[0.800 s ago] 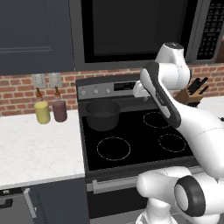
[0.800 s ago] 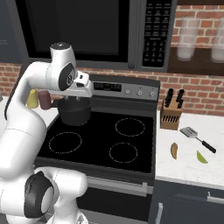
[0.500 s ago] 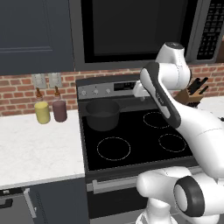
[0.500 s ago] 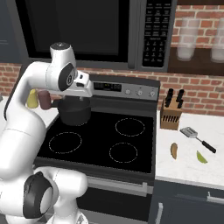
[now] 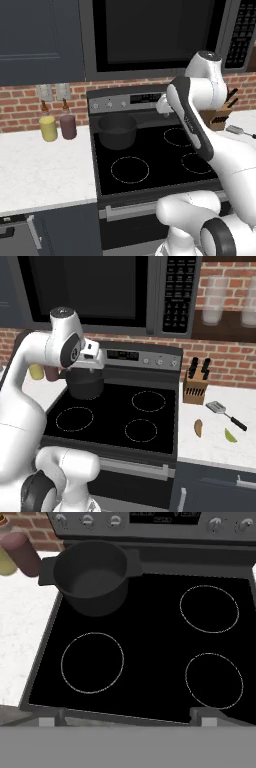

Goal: Put the sweet potato and lemon wedge in the pot. Retrieve the spatula and lightly stir the vegetables in the pot.

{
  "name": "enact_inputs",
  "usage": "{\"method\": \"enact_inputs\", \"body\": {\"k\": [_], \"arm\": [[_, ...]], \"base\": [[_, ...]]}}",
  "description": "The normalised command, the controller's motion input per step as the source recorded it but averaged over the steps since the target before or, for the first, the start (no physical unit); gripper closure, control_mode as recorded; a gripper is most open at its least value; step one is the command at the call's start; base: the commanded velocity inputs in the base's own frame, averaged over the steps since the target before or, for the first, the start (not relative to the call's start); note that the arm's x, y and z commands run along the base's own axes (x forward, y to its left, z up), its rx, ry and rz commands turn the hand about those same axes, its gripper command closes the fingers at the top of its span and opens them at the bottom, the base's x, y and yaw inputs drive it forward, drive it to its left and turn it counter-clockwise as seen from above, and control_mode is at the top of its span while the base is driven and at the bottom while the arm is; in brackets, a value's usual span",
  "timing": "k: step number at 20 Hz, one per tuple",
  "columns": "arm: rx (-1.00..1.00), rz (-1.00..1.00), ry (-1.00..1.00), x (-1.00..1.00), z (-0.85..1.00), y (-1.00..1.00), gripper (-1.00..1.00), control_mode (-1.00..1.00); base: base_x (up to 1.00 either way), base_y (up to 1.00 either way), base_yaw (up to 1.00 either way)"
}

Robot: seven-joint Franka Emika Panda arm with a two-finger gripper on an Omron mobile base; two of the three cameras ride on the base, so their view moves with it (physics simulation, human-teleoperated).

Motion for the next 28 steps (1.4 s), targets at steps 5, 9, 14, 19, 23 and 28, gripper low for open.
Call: {"method": "enact_inputs", "body": {"k": [5,9,14,19,23,28], "arm": [[0.0,-0.01,-0.12,-0.45,0.02,-0.02,-1.0,-1.0],[0.0,-0.01,-0.03,-0.13,0.0,-0.01,-1.0,1.0],[0.0,0.0,0.0,0.0,0.0,0.0,-1.0,1.0],[0.0,0.0,0.0,0.0,0.0,0.0,-1.0,1.0],[0.0,0.0,0.0,0.0,0.0,0.0,-1.0,1.0],[0.0,0.0,0.0,0.0,0.0,0.0,-1.0,1.0]], "base": [[0.0,0.0,0.0],[-0.05,-0.05,-0.01],[0.0,-0.39,-0.02],[0.0,-0.62,-0.01],[0.0,-0.6,0.0],[0.02,-0.39,0.0]]}}
